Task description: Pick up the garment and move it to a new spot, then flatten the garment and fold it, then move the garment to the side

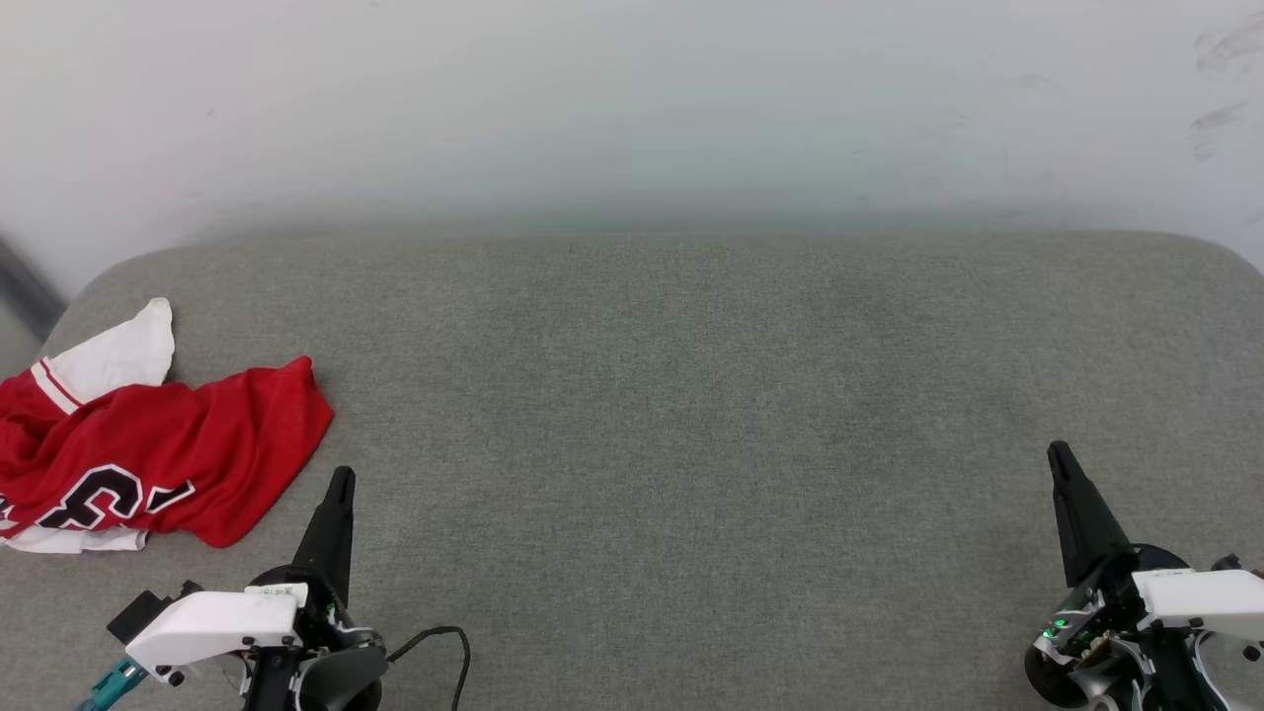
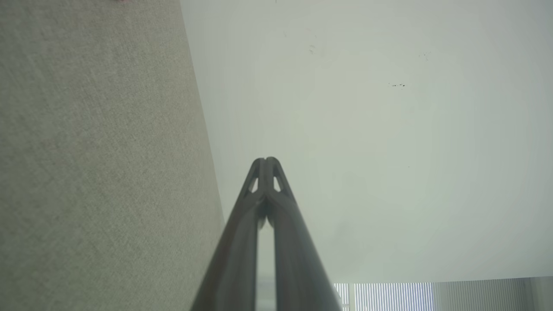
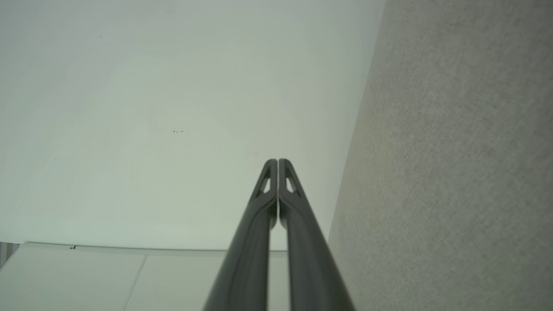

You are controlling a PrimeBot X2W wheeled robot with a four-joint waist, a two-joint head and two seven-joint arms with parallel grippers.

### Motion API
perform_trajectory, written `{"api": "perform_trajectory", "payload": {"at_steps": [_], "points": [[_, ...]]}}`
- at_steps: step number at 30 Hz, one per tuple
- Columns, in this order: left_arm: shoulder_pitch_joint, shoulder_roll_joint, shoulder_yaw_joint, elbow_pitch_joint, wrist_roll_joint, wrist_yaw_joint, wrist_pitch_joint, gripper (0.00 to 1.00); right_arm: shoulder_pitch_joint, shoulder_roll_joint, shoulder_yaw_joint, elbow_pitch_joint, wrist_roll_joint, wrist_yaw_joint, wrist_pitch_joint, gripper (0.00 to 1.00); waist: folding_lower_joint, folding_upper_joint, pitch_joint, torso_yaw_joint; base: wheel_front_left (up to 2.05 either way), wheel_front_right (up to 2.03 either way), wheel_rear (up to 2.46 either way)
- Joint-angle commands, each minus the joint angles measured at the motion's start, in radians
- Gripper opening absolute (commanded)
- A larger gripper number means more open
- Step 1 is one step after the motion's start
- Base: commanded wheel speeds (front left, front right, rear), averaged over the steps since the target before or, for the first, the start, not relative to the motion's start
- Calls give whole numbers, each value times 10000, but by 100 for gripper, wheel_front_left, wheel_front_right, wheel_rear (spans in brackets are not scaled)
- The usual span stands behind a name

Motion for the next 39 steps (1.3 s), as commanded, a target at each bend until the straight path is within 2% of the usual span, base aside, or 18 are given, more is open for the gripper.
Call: {"api": "perform_trajectory", "payload": {"at_steps": [1, 39], "points": [[-73, -18, 11, -5, 9, -30, 11, 0, -113, 44, 7, 7, -47, 0, -13, 0, 0, 0, 0, 0, 0, 0, 0], [-73, -18, 11, -5, 9, -30, 11, 0, -114, 44, 7, 6, -48, 0, -14, 0, 0, 0, 0, 0, 0, 0, 0]]}}
